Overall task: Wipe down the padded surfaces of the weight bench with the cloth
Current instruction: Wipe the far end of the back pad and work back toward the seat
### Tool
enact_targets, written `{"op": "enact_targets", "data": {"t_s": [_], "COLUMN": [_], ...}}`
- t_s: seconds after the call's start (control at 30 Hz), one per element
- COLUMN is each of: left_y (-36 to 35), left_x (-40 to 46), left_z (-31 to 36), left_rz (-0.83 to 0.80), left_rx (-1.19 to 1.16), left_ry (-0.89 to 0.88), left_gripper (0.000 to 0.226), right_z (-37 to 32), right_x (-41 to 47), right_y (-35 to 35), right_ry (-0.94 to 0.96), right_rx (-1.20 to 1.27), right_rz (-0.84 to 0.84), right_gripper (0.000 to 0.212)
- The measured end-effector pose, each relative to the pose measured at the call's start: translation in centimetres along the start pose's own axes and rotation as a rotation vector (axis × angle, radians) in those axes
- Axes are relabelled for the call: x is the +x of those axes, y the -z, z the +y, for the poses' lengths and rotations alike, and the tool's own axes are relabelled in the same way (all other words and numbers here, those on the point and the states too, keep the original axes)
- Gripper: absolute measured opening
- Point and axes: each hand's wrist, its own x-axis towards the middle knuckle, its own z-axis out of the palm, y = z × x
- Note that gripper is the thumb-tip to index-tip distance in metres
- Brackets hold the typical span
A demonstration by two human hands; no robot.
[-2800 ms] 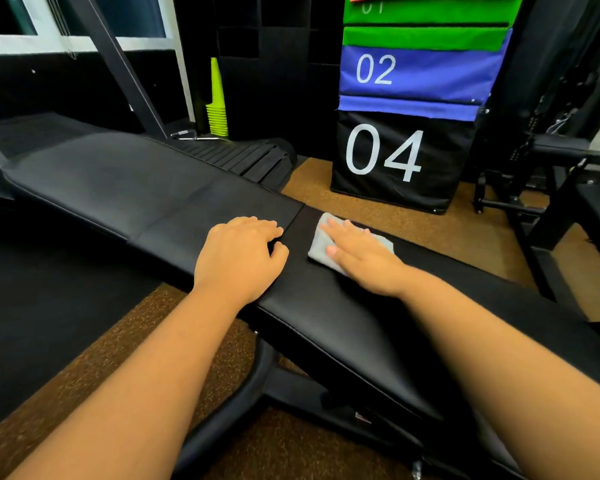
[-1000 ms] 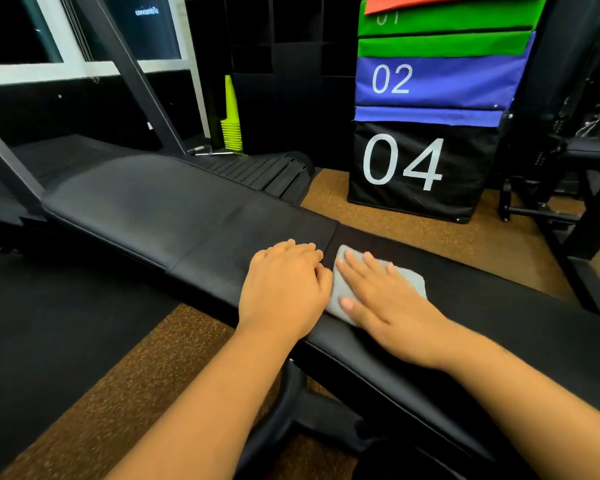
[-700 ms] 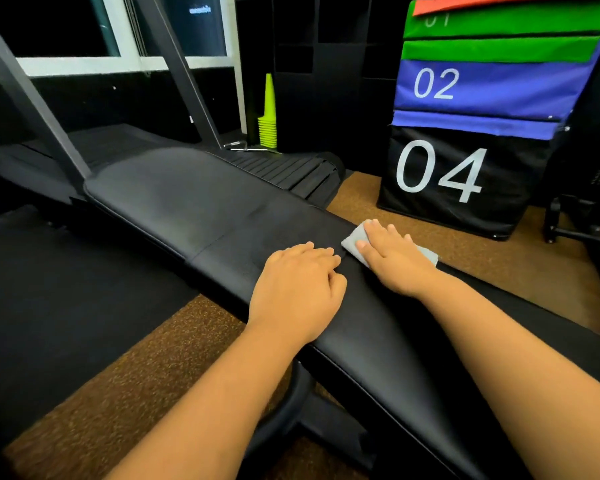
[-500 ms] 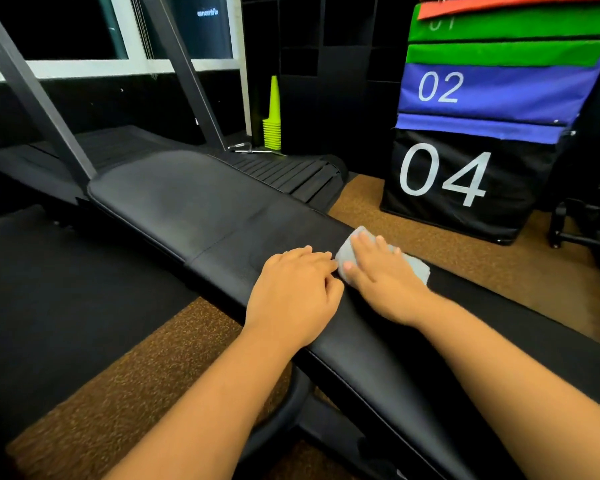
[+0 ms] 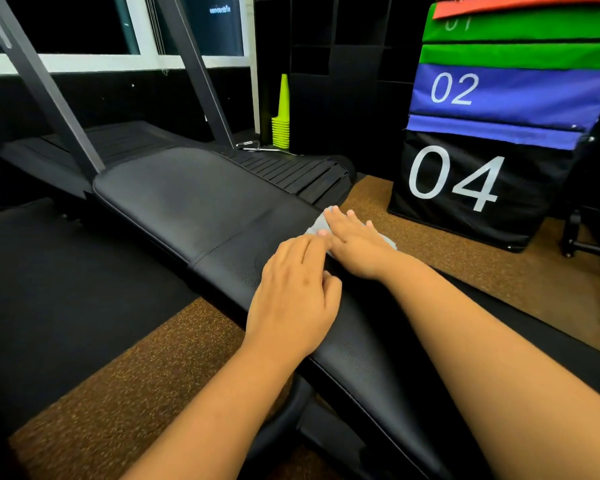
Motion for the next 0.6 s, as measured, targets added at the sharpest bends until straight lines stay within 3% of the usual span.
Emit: {"op": "enact_targets", "data": {"t_s": [0.17,0.33,0.4,0.47,0.6], "left_y": [2.4,5.6,6.0,5.8,4.3], "left_x": [-0.1,-3.5,-3.9,-3.8,-3.5], "left_z": [-1.2,-3.8,-4.4,-5.0,-7.1], "left_rz": [0.230,0.512,0.482,0.348,0.154], "left_rx": [-0.419,-0.403,-0.468,-0.602,-1.029], "left_ry": [0.194,0.651,0.929,1.175,1.263], "left_gripper": [0.035,0.038,0.054,0.078,0.117], "right_z": [-1.7,-2.7,-3.1,-4.1,-6.6], "right_x": [-1.9,-5.7,-4.1,-2.2,-1.1], "right_y": [-0.5,-1.4,-0.9,-0.6,-1.4], "right_ry": [0.054,0.260,0.249,0.204,0.173], "right_rx": [-0.062,-0.103,-0.092,-0.095,-0.124], "right_rz": [-0.022,-0.099,-0.124,-0.106,-0.048], "right_gripper": [0.060,0.060,0.061,0.061,0.060]}}
